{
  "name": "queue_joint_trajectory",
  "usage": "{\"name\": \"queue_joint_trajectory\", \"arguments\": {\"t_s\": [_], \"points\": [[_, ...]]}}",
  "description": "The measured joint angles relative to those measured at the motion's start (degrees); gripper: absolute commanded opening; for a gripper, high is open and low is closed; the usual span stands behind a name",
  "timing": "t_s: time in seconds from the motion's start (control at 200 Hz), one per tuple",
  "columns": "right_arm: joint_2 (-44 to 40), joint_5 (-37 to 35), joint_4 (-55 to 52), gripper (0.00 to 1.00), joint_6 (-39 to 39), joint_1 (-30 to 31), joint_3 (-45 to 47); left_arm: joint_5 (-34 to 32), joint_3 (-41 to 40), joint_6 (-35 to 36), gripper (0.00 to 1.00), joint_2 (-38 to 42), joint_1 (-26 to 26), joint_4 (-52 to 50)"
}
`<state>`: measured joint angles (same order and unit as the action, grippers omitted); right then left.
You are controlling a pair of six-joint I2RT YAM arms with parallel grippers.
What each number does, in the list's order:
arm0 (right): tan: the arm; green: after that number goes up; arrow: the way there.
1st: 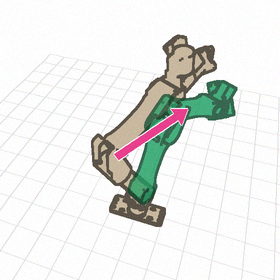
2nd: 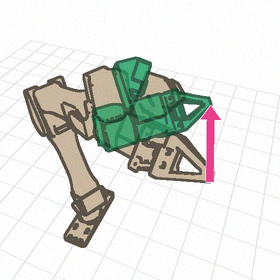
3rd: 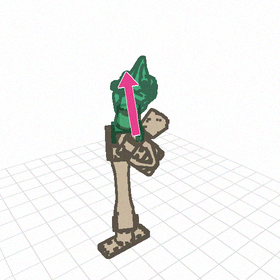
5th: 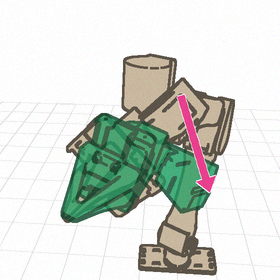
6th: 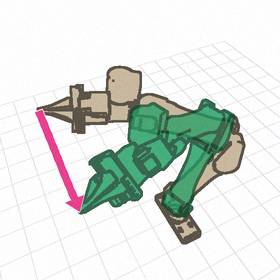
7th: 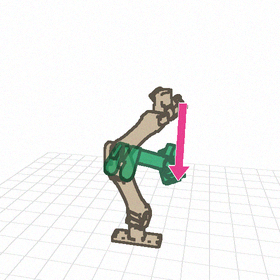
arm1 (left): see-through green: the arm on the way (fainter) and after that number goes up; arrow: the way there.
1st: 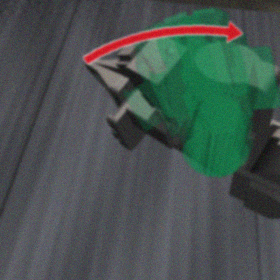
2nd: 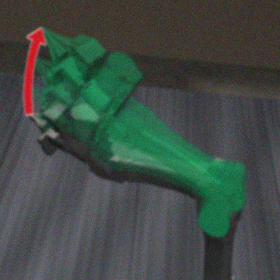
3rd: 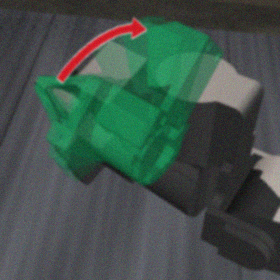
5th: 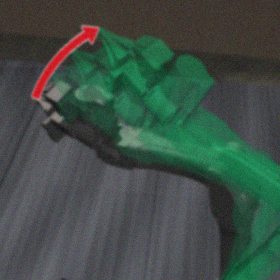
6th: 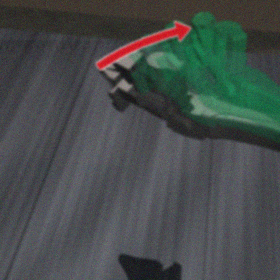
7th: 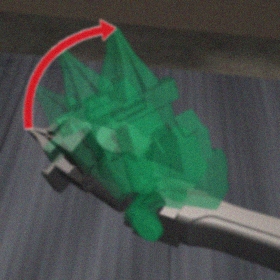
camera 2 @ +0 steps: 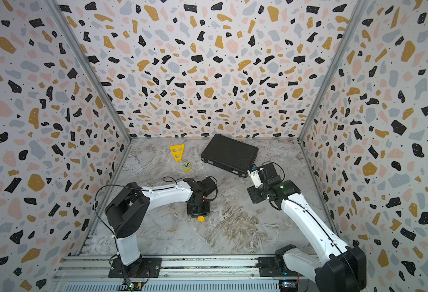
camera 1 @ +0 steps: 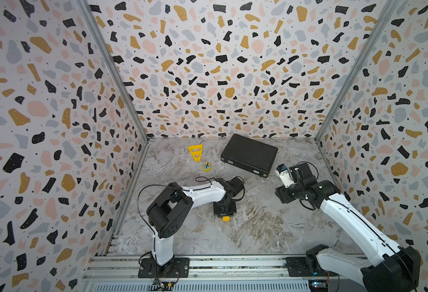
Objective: Assemble an ice cream with lego
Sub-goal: Adjust the lego brick at the center of the board, then reset both arms
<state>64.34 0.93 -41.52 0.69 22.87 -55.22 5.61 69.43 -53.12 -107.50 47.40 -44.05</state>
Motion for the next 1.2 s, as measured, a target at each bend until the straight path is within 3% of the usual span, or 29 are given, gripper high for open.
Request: {"name": "queue_joint_trajectory", "arguments": {"t_s": [0.09, 0.175, 0.486, 0.591, 0.701, 0.776, 0.841, 0.951, 1.151, 1.202], "points": [[0.0, 0.0, 0.0, 0.66, 0.0, 0.0, 0.0, 0.17, -0.15, -0.13, 0.6, 0.02, -0.04, 0.63], [0.0, 0.0, 0.02, 0.66, 0.0, 0.0, 0.0, 0.11, -0.13, 0.5, 0.72, 0.13, -0.04, 1.09], [0.0, 0.0, 0.02, 0.67, 0.0, -0.07, 0.0, -3.13, -0.92, 1.46, 0.8, 2.27, 0.52, 1.18], [0.11, 0.0, 0.02, 0.67, 0.0, -0.07, 0.0, -7.54, -2.29, 4.02, 0.8, 9.53, 2.86, 0.76], [0.79, 0.0, 0.04, 0.67, 0.0, -0.07, 0.0, -14.25, -2.32, 9.11, 0.82, 20.28, 9.66, 2.21], [1.55, 0.0, 0.04, 0.67, 0.0, -0.07, 0.0, -17.42, -2.62, 13.86, 0.91, 26.71, 13.35, 4.42], [2.08, -0.04, 0.04, 0.67, 0.0, -0.07, 0.0, -20.15, -3.87, 18.51, 0.97, 31.15, 13.2, 6.56], [2.01, -0.35, 1.11, 0.67, -0.07, -0.07, 0.57, -20.63, -8.15, 28.2, 0.99, 37.22, 4.37, 12.5], [-1.14, -4.94, 10.64, 0.67, -1.73, -0.07, 7.17, -15.02, -22.91, 41.53, 0.99, 47.3, -27.67, 32.3], [-2.21, -7.26, 15.17, 0.67, -1.97, -0.11, 10.16, -15.26, -26.27, 43.41, 0.98, 48.81, -33.31, 36.76]]}}
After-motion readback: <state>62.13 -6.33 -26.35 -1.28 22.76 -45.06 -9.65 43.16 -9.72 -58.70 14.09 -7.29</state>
